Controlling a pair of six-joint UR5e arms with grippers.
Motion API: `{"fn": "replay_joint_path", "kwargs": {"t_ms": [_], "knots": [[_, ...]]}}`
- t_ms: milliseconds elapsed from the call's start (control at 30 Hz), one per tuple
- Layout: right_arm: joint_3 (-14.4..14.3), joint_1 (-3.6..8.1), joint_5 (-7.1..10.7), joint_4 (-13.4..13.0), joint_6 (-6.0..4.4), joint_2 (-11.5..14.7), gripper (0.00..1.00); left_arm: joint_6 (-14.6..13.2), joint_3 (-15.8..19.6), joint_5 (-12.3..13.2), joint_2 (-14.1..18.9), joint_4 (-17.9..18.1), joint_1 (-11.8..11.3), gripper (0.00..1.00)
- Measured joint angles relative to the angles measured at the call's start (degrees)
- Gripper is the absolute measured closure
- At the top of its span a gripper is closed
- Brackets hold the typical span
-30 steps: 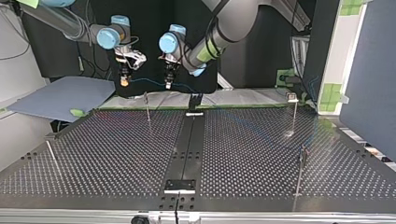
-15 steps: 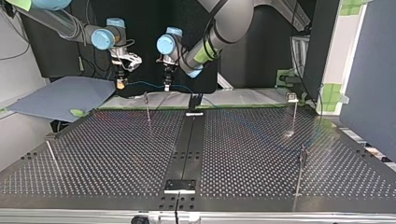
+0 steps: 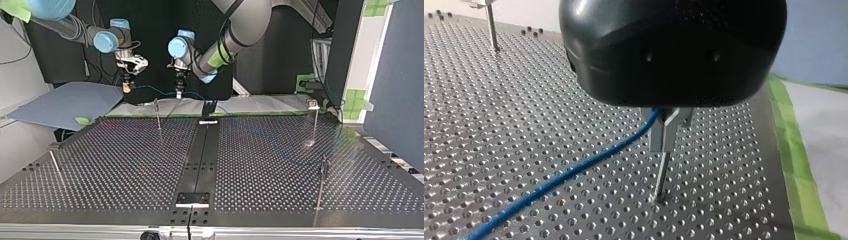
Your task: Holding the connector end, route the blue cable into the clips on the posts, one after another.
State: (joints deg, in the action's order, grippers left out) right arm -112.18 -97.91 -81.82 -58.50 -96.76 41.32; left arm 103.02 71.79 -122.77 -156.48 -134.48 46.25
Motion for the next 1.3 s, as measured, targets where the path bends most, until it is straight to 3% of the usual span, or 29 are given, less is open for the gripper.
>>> {"fn": "replay_joint_path", "kwargs": {"t_ms": [200, 433, 800, 933, 1100, 1300], "knots": [[0.99, 1.54, 2.07, 0.02, -1.23, -0.50, 1.00, 1.61, -0.88, 1.40, -1.70, 0.37, -0.37, 1.00], [1.53, 2.89, 3.75, 0.08, -1.11, -0.61, 1.00, 2.15, -3.76, 2.05, -3.23, -0.18, -0.48, 1.00], [1.90, 3.44, 4.28, 0.03, -0.28, -0.89, 1.00, 2.34, -8.53, 2.45, -6.17, -3.70, 0.53, 1.00], [1.91, 3.38, 4.33, 0.10, 0.72, -0.94, 1.00, 2.36, -10.83, 2.37, -6.96, -5.83, 0.31, 1.00], [1.92, 3.18, 4.43, 0.13, 1.24, -1.10, 1.00, 2.40, -13.33, 2.05, -7.10, -6.80, 0.32, 1.00], [3.24, 3.42, 4.44, 0.95, 2.00, -3.36, 1.00, 2.44, -15.03, 1.74, -7.11, -7.14, 0.53, 1.00]]}}
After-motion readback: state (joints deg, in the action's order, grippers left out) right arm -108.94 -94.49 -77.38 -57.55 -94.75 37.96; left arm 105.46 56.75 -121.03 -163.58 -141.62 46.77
